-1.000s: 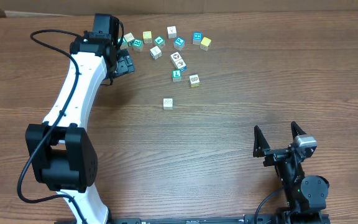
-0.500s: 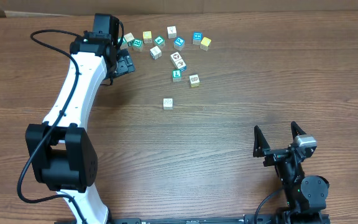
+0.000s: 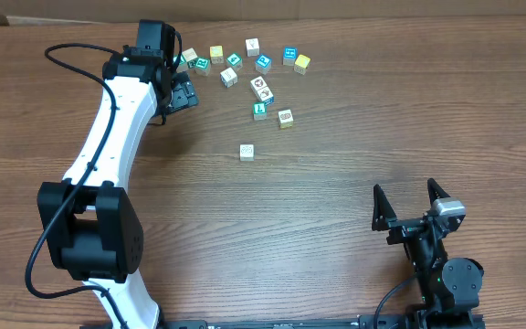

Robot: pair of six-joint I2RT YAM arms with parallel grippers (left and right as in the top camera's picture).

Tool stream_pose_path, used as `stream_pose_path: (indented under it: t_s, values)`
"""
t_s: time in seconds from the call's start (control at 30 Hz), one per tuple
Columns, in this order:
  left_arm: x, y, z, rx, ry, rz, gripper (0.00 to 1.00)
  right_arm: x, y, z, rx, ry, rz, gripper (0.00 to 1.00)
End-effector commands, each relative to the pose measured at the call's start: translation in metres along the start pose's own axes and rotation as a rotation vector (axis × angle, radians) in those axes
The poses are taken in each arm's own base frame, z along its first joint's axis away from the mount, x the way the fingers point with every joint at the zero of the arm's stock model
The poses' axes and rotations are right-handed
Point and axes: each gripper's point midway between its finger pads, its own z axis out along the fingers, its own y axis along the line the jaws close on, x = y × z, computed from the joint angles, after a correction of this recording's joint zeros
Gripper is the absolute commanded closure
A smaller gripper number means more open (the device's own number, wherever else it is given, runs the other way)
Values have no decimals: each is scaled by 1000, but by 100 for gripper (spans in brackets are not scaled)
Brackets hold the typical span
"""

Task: Form a horizontal line

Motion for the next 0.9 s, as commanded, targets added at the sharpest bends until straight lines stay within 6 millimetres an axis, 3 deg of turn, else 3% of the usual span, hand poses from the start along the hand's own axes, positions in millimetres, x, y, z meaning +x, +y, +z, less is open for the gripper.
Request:
stream_pose_path:
  t_s: [0.0, 0.43, 0.6, 0.87]
  values:
    - [-6, -2, -1, -6, -15, 1, 0, 1, 0, 0, -3, -6, -5, 0]
    - [-6, -2, -1, -6, -15, 1, 0, 1, 0, 0, -6, -8, -2, 0]
    - [-6, -2, -1, -6, -15, 1, 0, -2, 12, -1, -76, -9, 194, 0]
    - [-6, -2, -1, -6, -15, 1, 0, -9, 29, -5, -166, 14, 242, 0]
